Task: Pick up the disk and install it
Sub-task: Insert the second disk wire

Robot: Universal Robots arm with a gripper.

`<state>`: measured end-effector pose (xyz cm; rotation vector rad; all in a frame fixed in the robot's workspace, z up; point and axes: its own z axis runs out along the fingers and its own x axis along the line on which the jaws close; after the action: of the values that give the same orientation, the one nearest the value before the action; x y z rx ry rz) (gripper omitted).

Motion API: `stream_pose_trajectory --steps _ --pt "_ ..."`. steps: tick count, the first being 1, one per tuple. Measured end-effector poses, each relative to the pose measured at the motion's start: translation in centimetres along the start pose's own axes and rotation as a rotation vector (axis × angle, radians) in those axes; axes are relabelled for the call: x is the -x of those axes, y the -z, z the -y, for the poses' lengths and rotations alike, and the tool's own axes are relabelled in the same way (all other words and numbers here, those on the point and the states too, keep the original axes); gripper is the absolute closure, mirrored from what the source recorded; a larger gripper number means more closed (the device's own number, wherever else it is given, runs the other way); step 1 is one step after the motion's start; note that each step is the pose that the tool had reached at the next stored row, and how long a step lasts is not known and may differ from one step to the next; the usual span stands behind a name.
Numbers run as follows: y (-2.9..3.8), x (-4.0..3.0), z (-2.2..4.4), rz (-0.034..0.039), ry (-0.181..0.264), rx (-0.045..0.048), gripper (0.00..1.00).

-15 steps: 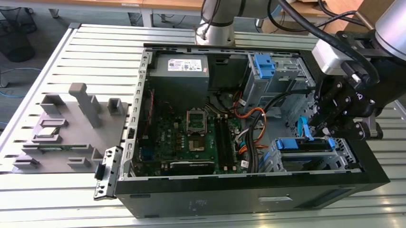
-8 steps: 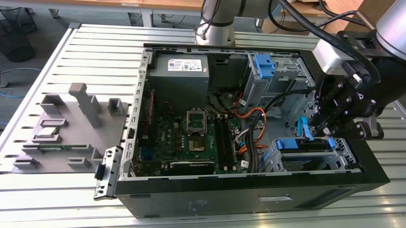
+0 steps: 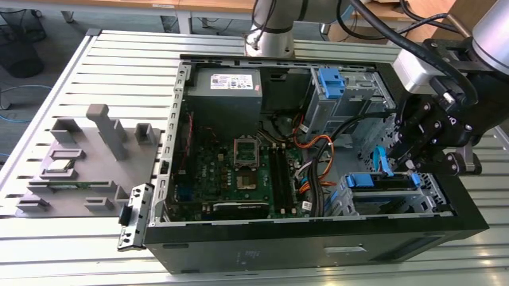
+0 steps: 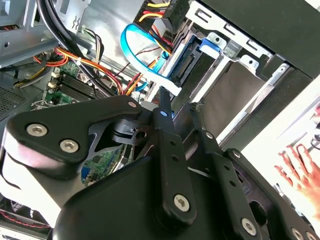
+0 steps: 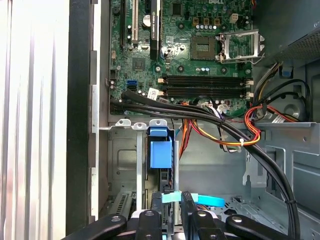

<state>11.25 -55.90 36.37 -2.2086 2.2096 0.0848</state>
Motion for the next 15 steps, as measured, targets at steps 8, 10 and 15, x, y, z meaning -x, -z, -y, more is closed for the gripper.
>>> stream_pose_trajectory --steps 8,10,15 --pt "0.88 0.05 -0.02 0.0001 0.000 0.0000 0.70" --pt "1.09 0.06 -0.03 0.0001 0.000 0.0000 0.70" --pt "1.11 0.12 -0.01 0.0002 0.000 0.0000 0.70"
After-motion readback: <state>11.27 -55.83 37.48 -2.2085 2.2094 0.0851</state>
